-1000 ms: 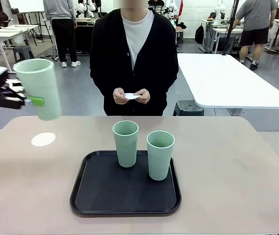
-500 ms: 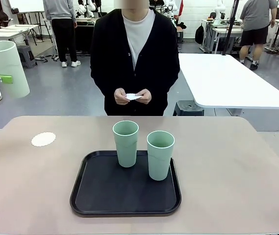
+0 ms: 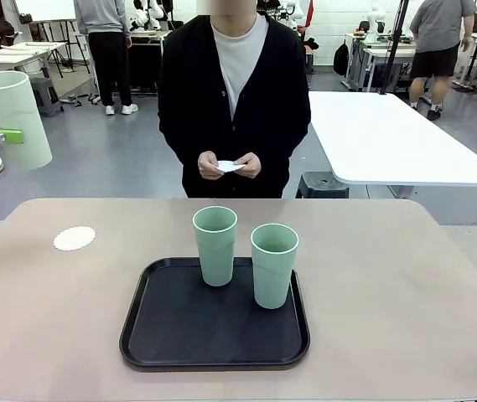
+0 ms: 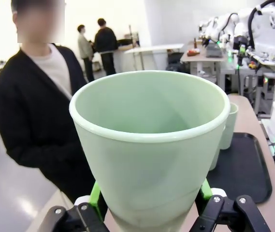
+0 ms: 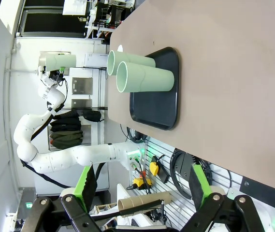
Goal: Place coasters on the table and set cups on them.
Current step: Pick up one Reusable plastic cup and place it on a coaster set by the human.
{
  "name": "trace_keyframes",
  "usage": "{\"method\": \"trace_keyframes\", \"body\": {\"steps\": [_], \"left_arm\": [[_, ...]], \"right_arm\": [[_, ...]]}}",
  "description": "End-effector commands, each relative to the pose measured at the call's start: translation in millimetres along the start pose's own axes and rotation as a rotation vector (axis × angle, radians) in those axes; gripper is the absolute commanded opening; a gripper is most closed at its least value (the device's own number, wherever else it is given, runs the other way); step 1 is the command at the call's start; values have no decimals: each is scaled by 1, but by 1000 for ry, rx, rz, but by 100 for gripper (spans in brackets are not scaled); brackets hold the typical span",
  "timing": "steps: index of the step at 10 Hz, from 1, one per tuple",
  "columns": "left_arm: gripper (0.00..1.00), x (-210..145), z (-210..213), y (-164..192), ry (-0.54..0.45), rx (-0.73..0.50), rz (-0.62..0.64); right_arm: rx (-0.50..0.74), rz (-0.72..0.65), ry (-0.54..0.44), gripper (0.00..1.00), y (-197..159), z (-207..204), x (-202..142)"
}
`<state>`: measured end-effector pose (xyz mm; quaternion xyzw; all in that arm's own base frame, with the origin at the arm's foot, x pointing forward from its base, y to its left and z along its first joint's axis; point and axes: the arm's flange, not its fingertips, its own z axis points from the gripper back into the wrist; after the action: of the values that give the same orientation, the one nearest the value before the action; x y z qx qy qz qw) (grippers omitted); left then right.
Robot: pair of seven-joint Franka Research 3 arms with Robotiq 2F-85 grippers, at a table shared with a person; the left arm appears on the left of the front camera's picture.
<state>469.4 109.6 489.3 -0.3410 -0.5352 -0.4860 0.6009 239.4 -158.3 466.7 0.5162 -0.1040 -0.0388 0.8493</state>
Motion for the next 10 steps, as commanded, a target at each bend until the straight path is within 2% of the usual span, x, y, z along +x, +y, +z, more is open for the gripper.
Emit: {"method": "trace_keyframes", "body": {"steps": [1, 3, 4, 5, 8, 10], "left_arm": [[85, 0, 0, 0, 0, 0, 0], [85, -25, -2, 64, -89, -64, 130], [85, -41, -2, 76, -105, -101, 153], [85, -60, -2, 82, -105, -129, 138], [85, -109, 11, 88, -85, -98, 93], [85, -145, 9, 86, -72, -114, 145]], "right_arm": [[8, 3, 4, 100, 0, 0, 0], [8, 3, 4, 100, 0, 0, 0], [8, 3, 4, 100, 0, 0, 0], [8, 3, 4, 100, 0, 0, 0], [8, 3, 4, 100, 0, 0, 0], [8, 3, 4, 100, 0, 0, 0]]}}
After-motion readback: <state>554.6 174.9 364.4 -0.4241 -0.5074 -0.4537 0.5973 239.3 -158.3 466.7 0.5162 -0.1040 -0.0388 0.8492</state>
